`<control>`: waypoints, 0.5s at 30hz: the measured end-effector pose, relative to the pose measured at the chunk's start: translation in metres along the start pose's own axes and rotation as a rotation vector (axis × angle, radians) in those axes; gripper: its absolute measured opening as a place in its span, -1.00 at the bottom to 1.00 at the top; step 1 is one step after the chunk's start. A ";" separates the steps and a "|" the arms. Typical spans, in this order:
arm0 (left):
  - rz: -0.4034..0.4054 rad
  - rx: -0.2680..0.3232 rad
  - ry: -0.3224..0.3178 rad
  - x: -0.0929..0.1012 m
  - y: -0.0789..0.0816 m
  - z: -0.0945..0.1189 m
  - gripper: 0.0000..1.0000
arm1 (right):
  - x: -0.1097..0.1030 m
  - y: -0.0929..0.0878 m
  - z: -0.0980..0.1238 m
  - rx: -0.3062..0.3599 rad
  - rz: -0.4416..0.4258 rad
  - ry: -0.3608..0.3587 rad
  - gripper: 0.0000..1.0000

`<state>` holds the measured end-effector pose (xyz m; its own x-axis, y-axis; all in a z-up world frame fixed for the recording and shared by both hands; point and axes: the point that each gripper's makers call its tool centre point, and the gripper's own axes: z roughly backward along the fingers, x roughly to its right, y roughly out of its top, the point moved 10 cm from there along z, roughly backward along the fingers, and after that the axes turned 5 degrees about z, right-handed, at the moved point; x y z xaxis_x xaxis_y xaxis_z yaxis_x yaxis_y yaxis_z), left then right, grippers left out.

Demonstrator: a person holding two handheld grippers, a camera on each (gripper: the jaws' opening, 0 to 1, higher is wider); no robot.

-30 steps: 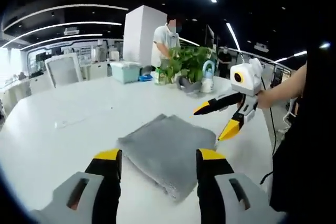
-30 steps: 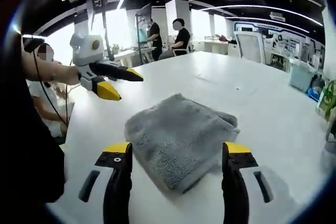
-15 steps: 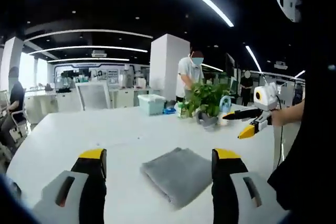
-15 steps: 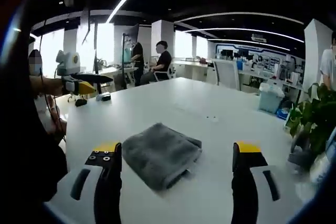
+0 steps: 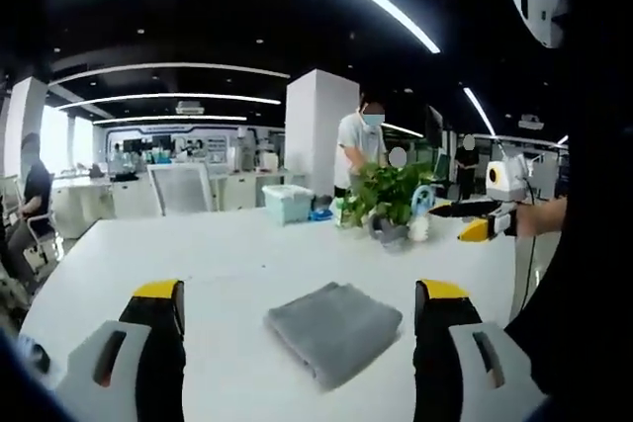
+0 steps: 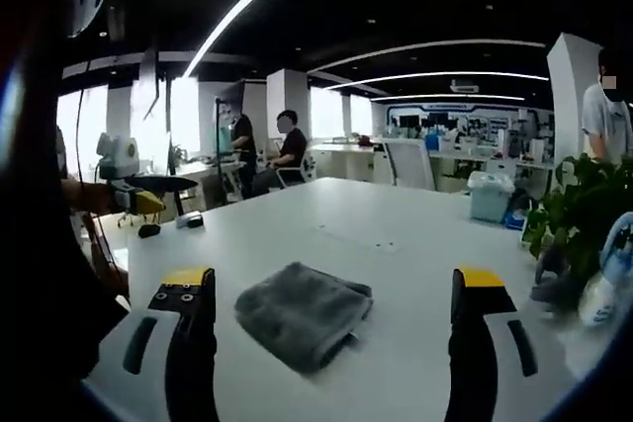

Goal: Fold the towel on the table until its edges align and the towel forms a compact rectangular stack.

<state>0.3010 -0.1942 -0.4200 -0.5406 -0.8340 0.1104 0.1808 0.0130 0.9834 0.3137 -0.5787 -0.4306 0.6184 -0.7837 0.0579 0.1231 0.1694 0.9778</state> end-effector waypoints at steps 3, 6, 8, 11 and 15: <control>0.017 0.015 0.012 -0.002 0.002 0.003 0.99 | 0.001 -0.003 0.003 -0.021 0.003 -0.017 0.99; 0.015 0.025 0.031 -0.004 0.004 0.006 0.99 | 0.002 -0.004 0.005 -0.028 0.000 -0.028 0.99; 0.016 0.031 0.038 -0.004 0.005 0.007 0.99 | 0.002 -0.004 0.005 -0.024 -0.005 -0.031 0.99; 0.027 0.045 0.044 -0.003 0.005 0.008 0.99 | 0.003 -0.003 0.006 -0.023 -0.003 -0.034 0.99; 0.019 0.039 0.048 -0.003 0.004 0.009 0.99 | 0.003 -0.004 0.006 -0.029 -0.004 -0.033 0.99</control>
<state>0.2959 -0.1872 -0.4151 -0.4973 -0.8588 0.1233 0.1583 0.0499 0.9861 0.3107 -0.5851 -0.4334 0.5916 -0.8039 0.0612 0.1483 0.1831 0.9718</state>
